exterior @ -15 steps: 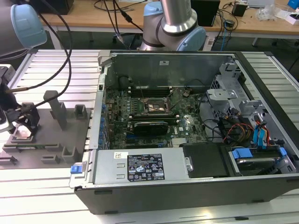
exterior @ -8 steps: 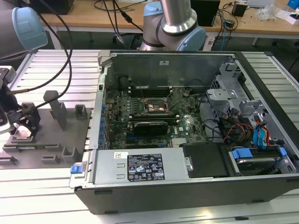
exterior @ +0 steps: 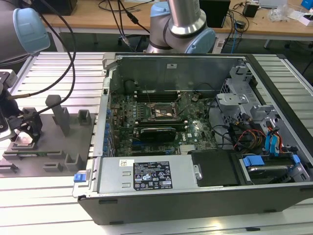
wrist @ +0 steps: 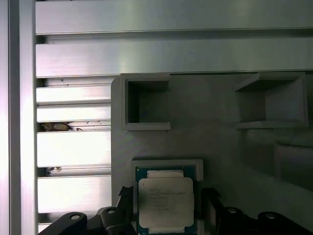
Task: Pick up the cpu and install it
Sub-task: 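Pick up the cpu and move it towards the insertion slot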
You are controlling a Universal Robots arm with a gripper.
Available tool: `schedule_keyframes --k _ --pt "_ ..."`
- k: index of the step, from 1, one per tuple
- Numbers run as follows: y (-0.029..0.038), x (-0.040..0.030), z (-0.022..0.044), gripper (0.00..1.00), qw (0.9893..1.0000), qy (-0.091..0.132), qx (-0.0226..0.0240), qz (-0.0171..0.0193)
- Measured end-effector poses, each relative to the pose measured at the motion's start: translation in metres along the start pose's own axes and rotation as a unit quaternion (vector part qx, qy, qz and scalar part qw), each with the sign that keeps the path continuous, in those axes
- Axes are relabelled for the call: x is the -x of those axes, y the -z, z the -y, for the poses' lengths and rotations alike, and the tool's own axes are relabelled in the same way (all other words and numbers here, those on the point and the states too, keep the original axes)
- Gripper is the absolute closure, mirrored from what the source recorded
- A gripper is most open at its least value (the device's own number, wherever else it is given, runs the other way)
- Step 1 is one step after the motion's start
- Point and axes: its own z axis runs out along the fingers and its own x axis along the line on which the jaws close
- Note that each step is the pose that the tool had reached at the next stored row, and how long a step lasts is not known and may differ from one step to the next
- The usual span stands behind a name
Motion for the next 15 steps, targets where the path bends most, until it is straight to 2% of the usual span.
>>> schedule_keyframes --k 7,11,15 --pt "-0.0006 -0.0001 -0.0026 0.34 1.0 0.0 -0.0001 -0.0004" --pt "-0.001 -0.0001 -0.0031 0.34 1.0 0.0 -0.0036 -0.0078" --pt "-0.001 0.0 -0.0032 0.34 1.0 0.0 -0.0037 -0.0081"
